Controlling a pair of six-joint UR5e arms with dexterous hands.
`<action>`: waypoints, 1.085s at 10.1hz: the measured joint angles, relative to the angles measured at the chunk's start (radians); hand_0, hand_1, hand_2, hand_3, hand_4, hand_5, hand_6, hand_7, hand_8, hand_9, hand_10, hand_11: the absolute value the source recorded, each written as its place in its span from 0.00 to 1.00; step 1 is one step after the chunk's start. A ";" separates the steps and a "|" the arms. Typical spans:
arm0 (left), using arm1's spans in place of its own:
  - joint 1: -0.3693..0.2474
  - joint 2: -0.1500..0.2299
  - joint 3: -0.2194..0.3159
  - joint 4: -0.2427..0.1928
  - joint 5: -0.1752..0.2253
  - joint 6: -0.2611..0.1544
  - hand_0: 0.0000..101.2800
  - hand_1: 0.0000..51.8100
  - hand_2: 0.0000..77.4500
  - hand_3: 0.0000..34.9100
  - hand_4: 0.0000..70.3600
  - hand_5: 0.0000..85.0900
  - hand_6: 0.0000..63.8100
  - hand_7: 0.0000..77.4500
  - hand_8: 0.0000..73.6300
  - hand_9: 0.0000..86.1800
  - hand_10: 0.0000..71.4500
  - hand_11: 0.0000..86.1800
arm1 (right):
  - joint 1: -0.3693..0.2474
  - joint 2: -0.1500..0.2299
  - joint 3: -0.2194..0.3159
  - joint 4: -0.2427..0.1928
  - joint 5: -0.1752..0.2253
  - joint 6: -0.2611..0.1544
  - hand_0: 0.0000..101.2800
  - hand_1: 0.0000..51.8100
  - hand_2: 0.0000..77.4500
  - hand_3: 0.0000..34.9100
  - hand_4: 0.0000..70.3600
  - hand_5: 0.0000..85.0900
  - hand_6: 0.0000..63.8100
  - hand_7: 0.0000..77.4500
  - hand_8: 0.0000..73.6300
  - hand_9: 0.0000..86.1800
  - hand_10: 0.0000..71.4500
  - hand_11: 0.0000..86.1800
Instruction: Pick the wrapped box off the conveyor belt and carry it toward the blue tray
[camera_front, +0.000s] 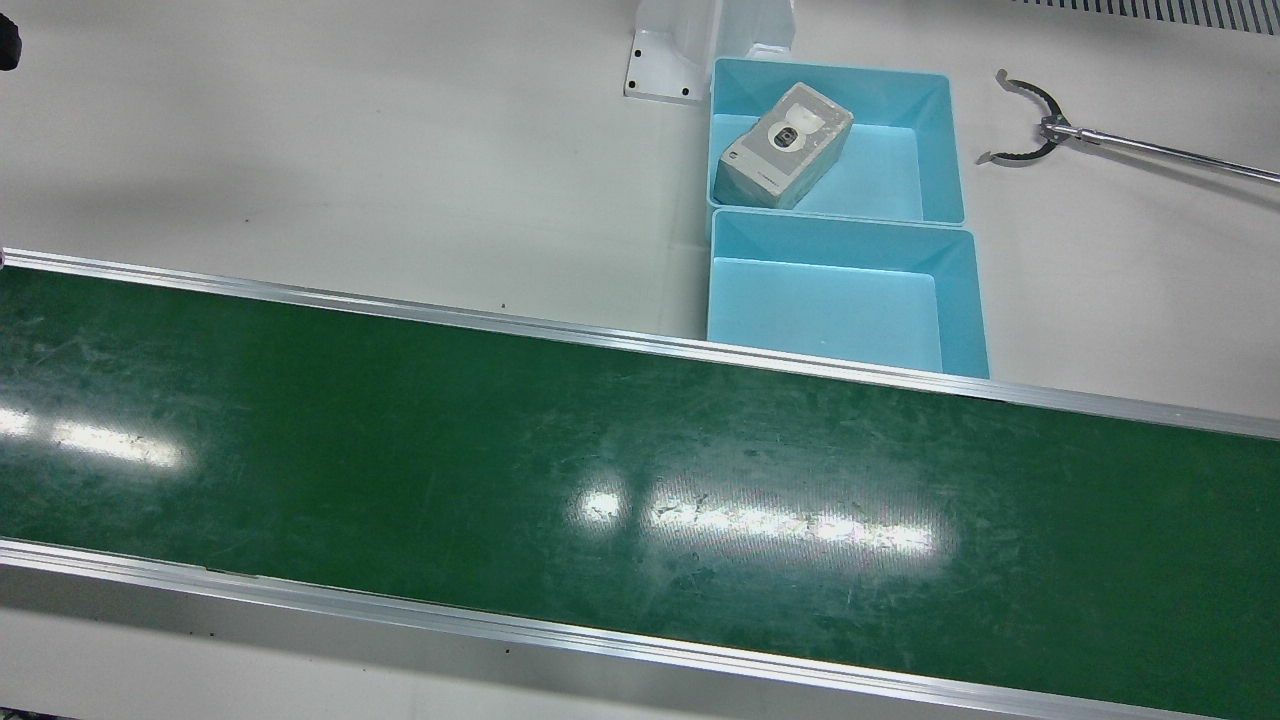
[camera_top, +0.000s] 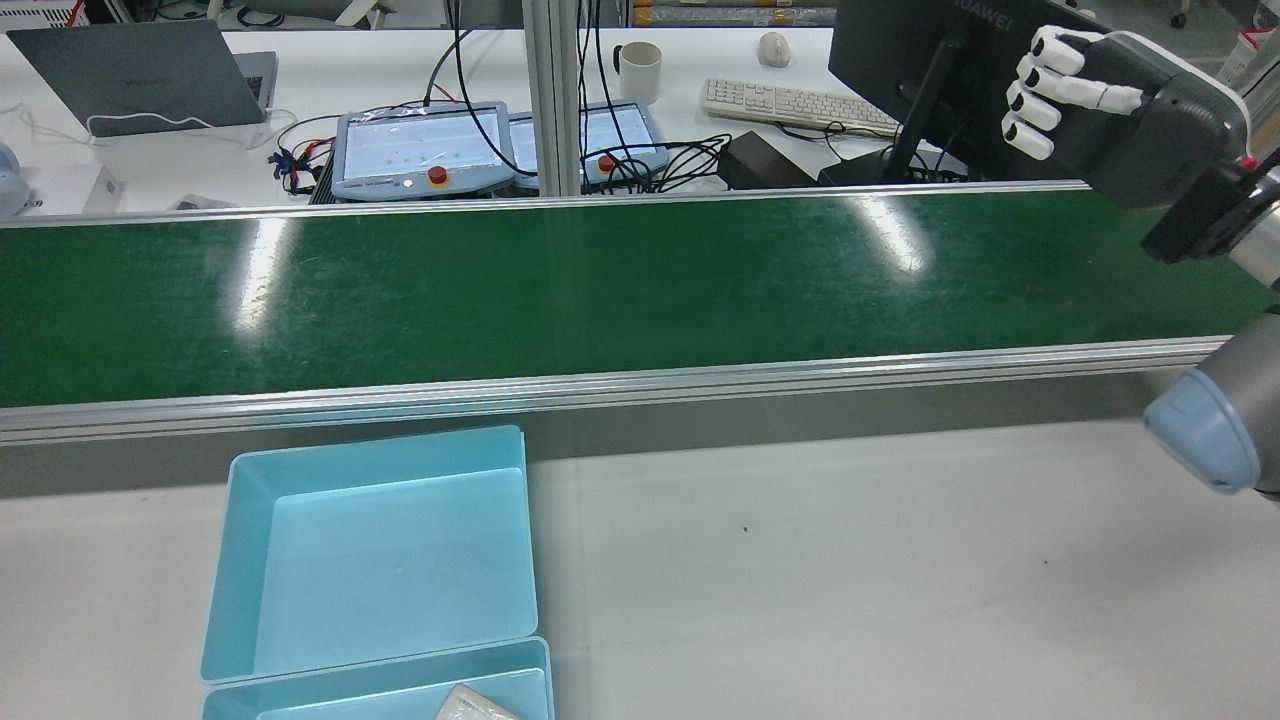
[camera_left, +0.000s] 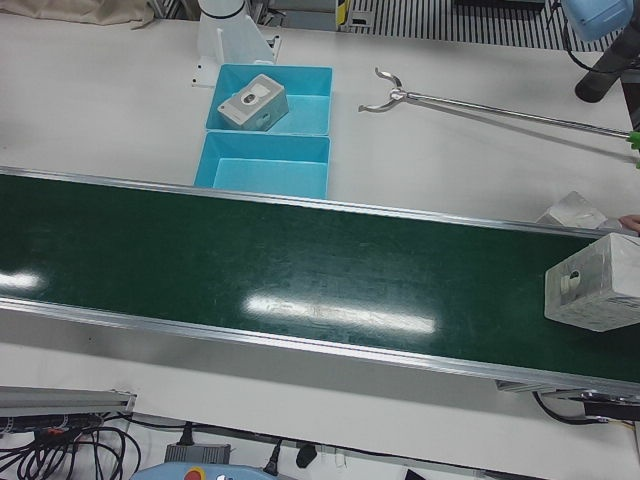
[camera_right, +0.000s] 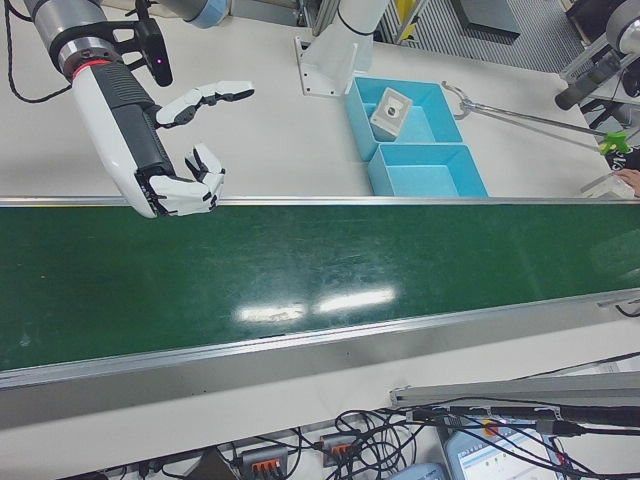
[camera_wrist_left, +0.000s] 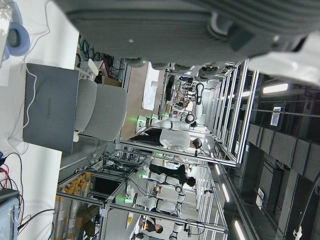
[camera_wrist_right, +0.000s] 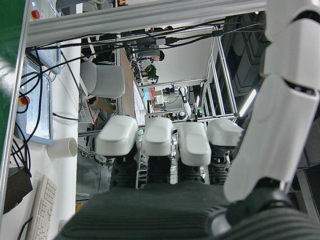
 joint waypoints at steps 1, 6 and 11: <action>0.000 0.000 0.000 0.000 0.000 0.000 0.00 0.00 0.01 0.00 0.00 0.01 0.00 0.01 0.01 0.00 0.01 0.00 | -0.003 0.000 0.000 0.000 0.000 0.001 0.45 0.04 0.22 0.02 0.74 0.82 0.98 0.91 0.95 0.81 0.98 0.81; 0.000 0.000 0.000 0.000 0.000 0.000 0.00 0.00 0.01 0.00 0.00 0.01 0.00 0.01 0.01 0.00 0.01 0.00 | -0.008 0.000 0.001 0.001 0.000 0.005 0.45 0.03 0.22 0.01 0.72 0.82 0.98 0.91 0.95 0.81 0.98 0.81; 0.000 0.000 0.000 0.000 0.000 0.000 0.00 0.00 0.01 0.00 0.00 0.01 0.00 0.01 0.01 0.00 0.01 0.00 | -0.010 0.000 0.002 -0.003 0.001 -0.001 0.45 0.04 0.23 0.02 0.74 0.82 0.98 0.91 0.95 0.82 0.98 0.81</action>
